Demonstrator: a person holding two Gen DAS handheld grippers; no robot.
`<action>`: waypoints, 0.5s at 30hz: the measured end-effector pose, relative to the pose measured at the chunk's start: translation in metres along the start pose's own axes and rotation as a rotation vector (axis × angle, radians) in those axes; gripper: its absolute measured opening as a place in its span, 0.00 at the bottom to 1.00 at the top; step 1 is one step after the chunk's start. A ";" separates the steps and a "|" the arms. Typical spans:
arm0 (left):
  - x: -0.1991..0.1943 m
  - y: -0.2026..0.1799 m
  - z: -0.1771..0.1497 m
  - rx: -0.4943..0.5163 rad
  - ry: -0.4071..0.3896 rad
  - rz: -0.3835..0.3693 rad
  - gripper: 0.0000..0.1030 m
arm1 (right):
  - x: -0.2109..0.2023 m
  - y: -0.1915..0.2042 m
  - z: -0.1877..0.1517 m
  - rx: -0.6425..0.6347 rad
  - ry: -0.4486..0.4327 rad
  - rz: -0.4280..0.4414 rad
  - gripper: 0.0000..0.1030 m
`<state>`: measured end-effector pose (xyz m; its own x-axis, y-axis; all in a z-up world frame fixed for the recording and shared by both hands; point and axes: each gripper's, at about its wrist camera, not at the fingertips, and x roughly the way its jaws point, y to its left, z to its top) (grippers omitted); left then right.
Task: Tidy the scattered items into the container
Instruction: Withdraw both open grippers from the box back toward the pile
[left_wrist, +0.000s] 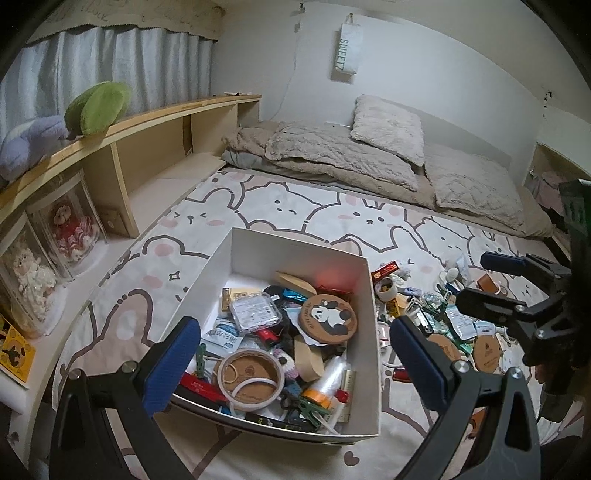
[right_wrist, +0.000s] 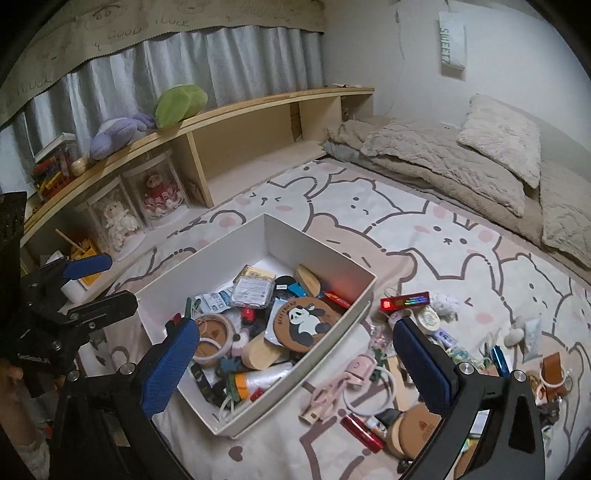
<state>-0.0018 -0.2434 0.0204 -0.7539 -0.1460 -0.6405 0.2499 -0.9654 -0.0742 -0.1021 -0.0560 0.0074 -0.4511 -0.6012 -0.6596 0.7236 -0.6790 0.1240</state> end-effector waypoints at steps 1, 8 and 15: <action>-0.001 -0.003 0.000 0.005 0.001 0.001 1.00 | -0.004 -0.002 -0.001 0.001 -0.002 -0.001 1.00; -0.013 -0.030 0.004 0.053 -0.014 0.015 1.00 | -0.037 -0.013 -0.012 -0.013 -0.021 -0.017 1.00; -0.032 -0.061 0.007 0.117 -0.036 0.025 1.00 | -0.070 -0.026 -0.024 -0.007 -0.047 -0.029 1.00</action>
<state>0.0028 -0.1809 0.0502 -0.7704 -0.1759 -0.6128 0.1980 -0.9797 0.0322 -0.0771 0.0142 0.0324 -0.4960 -0.6001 -0.6275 0.7130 -0.6940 0.1001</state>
